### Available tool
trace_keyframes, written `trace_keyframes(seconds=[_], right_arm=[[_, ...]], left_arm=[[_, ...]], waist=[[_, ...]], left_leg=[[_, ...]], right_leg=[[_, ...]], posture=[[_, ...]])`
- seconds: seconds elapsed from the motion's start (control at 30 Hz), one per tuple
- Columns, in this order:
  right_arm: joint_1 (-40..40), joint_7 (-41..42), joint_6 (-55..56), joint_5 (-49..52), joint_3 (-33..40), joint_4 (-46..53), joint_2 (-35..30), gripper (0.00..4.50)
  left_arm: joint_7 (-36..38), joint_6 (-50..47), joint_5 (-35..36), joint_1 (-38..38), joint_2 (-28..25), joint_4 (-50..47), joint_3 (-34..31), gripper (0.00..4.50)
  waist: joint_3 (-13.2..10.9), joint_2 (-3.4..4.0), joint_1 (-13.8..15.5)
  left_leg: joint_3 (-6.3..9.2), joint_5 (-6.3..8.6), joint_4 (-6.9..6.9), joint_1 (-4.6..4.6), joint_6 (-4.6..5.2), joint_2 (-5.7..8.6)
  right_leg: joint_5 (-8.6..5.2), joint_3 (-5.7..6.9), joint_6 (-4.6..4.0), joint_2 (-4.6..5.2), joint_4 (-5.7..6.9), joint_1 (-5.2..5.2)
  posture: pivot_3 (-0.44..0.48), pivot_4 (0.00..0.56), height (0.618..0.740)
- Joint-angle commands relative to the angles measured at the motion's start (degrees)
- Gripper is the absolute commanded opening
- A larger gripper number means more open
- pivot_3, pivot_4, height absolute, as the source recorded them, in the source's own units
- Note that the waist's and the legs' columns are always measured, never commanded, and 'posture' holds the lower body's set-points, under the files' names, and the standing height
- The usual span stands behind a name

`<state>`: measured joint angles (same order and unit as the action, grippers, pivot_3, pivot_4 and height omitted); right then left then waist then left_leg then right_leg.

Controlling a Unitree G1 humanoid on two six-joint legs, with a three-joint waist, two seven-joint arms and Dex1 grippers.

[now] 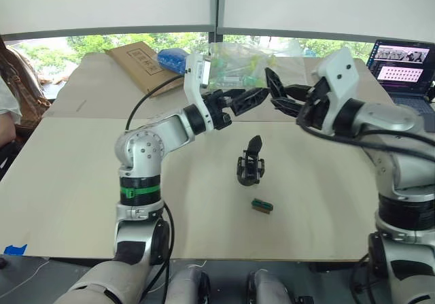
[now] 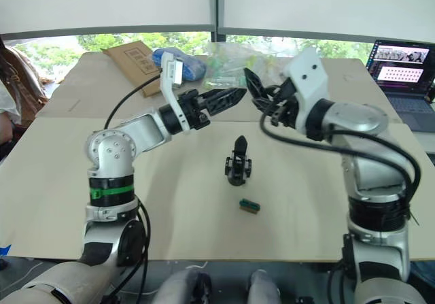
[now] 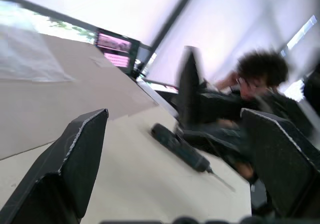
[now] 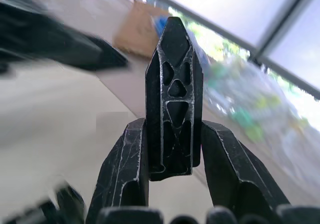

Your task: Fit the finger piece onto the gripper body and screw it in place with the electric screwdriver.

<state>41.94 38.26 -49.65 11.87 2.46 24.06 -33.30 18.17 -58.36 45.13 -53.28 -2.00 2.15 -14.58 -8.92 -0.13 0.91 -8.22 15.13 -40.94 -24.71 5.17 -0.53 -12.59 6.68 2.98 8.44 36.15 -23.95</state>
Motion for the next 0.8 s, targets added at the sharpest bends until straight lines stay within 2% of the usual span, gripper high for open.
trace_keyframes(seconds=[0.03, 0.07, 0.1, 0.13, 0.3, 0.37, 0.53, 0.6, 0.67, 0.73, 0.77, 0.8], right_arm=[[-0.94, -4.13, 2.63, -1.41, -0.63, 3.29, 1.1, 1.11], [-1.3, -4.61, 3.05, -1.41, -0.94, 3.46, 1.22, 1.11], [-1.69, -4.9, 3.53, -1.46, -1.19, 3.62, 1.15, 1.11], [-1.96, -5.18, 3.91, -1.42, -1.37, 3.71, 1.05, 1.11], [-3.29, -6.09, 5.5, -1.39, -2.0, 4.75, 1.17, 1.11], [-3.23, -6.55, 5.8, -1.36, -2.09, 5.11, 1.47, 1.11], [-3.06, -6.66, 6.66, -1.17, -2.35, 6.78, 0.93, 1.11], [-2.81, -5.98, 5.29, 0.51, -1.05, 7.6, 0.65, 2.15], [-2.33, -2.71, 2.05, 4.89, 2.17, 8.44, -1.41, 2.87], [-1.13, 2.74, -4.12, 14.36, 7.31, 8.37, -3.72, 3.57], [0.48, 5.26, -7.86, 21.54, 11.22, 6.73, -3.82, 3.89], [2.13, 6.74, -11.41, 27.56, 14.61, 4.59, -3.86, 3.89]], left_arm=[[-3.51, 2.75, 2.24, -3.41, 2.52, 2.31, -2.97, 4.5], [-3.38, 2.94, 2.64, -3.61, 2.83, 2.55, -3.16, 3.99], [-3.23, 3.0, 2.99, -3.7, 3.01, 2.59, -3.34, 3.75], [-3.18, 3.07, 3.28, -3.75, 3.09, 2.63, -3.43, 3.31], [-3.43, 2.0, 5.61, -3.19, 2.88, 2.46, -3.41, 0.85], [-3.8, 2.04, 6.1, -3.08, 2.78, 2.62, -3.13, 0.0], [-1.91, 1.53, 6.64, -3.78, 1.18, 3.72, -1.86, 0.0], [0.28, 1.43, 6.33, -4.25, -0.42, 4.26, -0.71, 0.0], [6.23, 1.92, 5.11, -5.26, -4.26, 4.83, 2.23, 0.0], [14.8, 2.51, 4.0, -6.53, -9.15, 5.7, 5.68, 0.0], [20.77, 2.84, 3.52, -6.85, -12.15, 5.89, 7.86, 0.0], [26.22, 3.27, 3.27, -6.99, -14.71, 6.06, 9.73, 0.0]], waist=[[0.0, 0.0, -0.1], [0.0, 0.0, -0.15], [0.0, 0.0, -0.22], [0.0, 0.0, -0.3], [0.0, 0.0, -0.57], [0.0, 0.0, -0.64], [0.0, 0.0, -0.68], [0.0, 0.0, -0.72], [0.0, 0.0, -0.7], [0.0, 0.0, -0.68], [-0.01, 0.0, -0.79], [0.0, 0.0, -0.95]], left_leg=[[0.01, 0.0, 0.0, 0.0, 0.01, 0.02], [0.0, -0.01, 0.02, 0.0, 0.01, 0.05], [0.01, -0.01, 0.03, 0.0, 0.01, 0.05], [0.0, -0.01, 0.07, 0.0, 0.01, 0.05], [-0.01, -0.02, 0.12, 0.01, -0.01, 0.02], [-0.01, -0.02, 0.11, 0.01, -0.01, 0.02], [-0.01, -0.03, 0.11, 0.02, -0.02, 0.03], [-0.02, -0.03, 0.11, 0.02, -0.02, 0.03], [-0.01, -0.03, 0.13, 0.02, -0.02, 0.03], [-0.01, -0.03, 0.13, 0.01, -0.02, 0.07], [-0.02, -0.03, 0.13, 0.0, -0.02, 0.08], [-0.03, -0.03, 0.12, -0.01, -0.01, 0.07]], right_leg=[[0.01, 0.01, 0.02, 0.0, -0.01, 0.01], [0.02, 0.0, 0.03, 0.01, 0.0, 0.01], [0.02, 0.02, 0.03, 0.01, -0.01, 0.0], [0.02, 0.02, 0.03, 0.0, 0.0, -0.02], [0.02, 0.03, 0.01, -0.03, 0.0, -0.03], [0.02, 0.02, 0.02, -0.03, -0.01, -0.03], [0.02, 0.02, 0.01, -0.03, -0.02, -0.03], [0.02, 0.02, 0.01, -0.03, -0.02, -0.04], [0.01, 0.02, 0.01, -0.04, -0.01, -0.05], [0.01, 0.05, 0.01, -0.04, -0.01, -0.02], [0.02, 0.05, 0.01, -0.04, -0.02, -0.03], [0.03, 0.06, 0.0, -0.04, -0.01, -0.03]], posture=[[0.0, 0.15, 0.732], [0.0, 0.15, 0.732], [0.0, 0.15, 0.732], [0.0, 0.15, 0.732], [0.0, 0.15, 0.732], [0.0, 0.15, 0.732], [0.0, 0.15, 0.732], [0.0, 0.15, 0.732], [0.0, 0.15, 0.732], [0.0, 0.15, 0.732], [0.0, 0.15, 0.732], [0.0, 0.15, 0.732]])
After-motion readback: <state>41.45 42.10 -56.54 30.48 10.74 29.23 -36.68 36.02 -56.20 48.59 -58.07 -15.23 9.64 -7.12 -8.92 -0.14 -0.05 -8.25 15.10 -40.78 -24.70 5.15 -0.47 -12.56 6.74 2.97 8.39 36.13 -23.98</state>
